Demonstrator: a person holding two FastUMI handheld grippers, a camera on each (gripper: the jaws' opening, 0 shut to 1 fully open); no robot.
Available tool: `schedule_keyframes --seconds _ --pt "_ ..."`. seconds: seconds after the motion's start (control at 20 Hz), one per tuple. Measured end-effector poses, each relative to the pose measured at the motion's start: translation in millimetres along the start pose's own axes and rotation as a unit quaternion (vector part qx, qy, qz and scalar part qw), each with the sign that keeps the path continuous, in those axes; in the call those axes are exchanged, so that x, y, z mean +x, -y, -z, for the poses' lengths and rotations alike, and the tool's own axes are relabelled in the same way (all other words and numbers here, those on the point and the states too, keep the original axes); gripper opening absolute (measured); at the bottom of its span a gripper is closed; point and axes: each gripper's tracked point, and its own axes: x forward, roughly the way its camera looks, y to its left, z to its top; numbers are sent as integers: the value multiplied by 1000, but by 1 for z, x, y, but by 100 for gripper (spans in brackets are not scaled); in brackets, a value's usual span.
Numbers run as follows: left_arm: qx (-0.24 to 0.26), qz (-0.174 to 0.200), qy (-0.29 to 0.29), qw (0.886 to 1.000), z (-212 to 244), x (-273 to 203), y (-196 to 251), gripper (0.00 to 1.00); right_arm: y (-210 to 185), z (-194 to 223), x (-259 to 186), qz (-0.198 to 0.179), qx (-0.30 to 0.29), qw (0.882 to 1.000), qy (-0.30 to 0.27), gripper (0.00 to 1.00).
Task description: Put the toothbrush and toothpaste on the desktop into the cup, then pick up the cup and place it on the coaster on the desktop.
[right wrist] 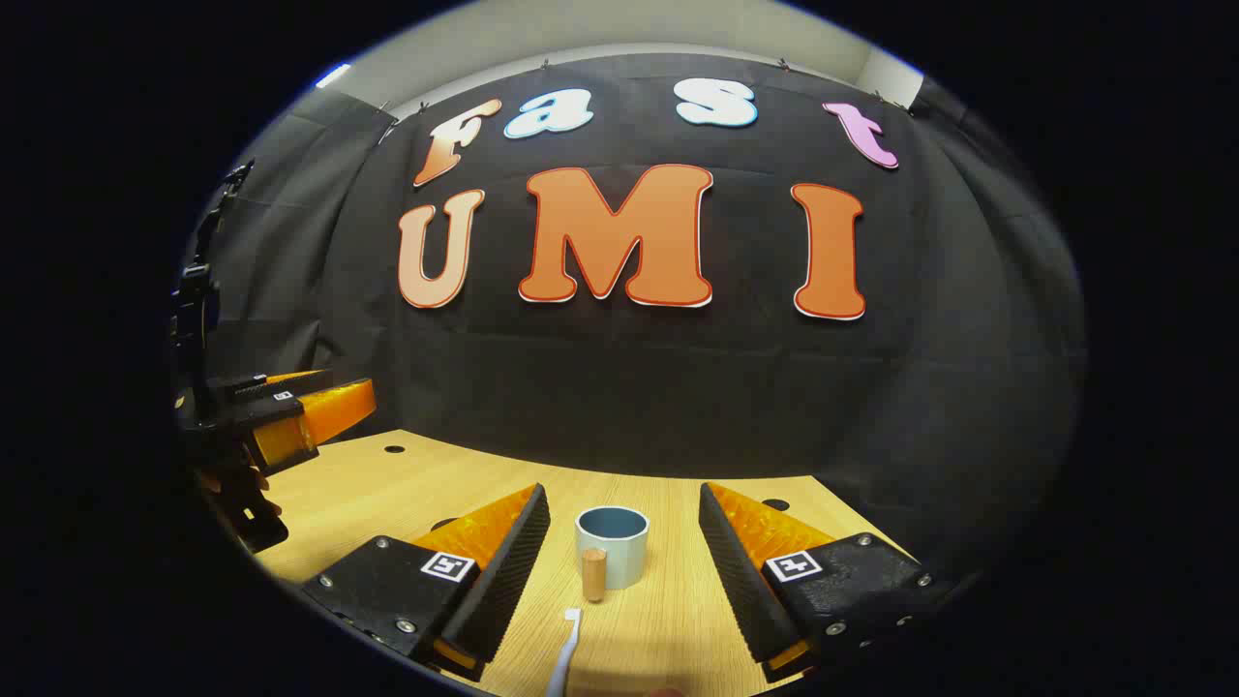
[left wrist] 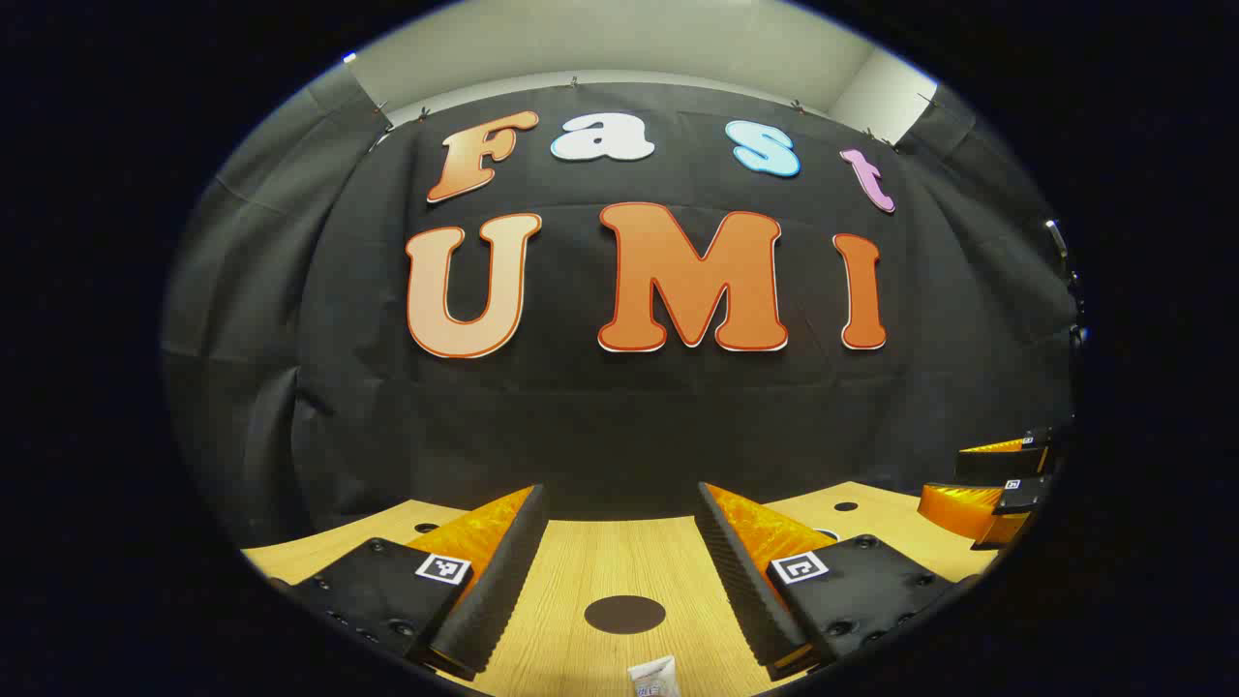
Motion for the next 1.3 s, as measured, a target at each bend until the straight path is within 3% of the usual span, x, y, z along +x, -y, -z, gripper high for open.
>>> schedule_keyframes --seconds 0.8,1.05,1.3 --pt "-6 6 -7 1000 -4 0 -1 97 -1 -6 -1 -3 4 1000 1 93" --pt "-6 26 -40 999 2 8 3 96 -4 0 -2 -22 -22 999 -40 93" --pt "-5 51 -117 992 41 11 13 97 -16 16 4 -46 -12 992 -117 94"
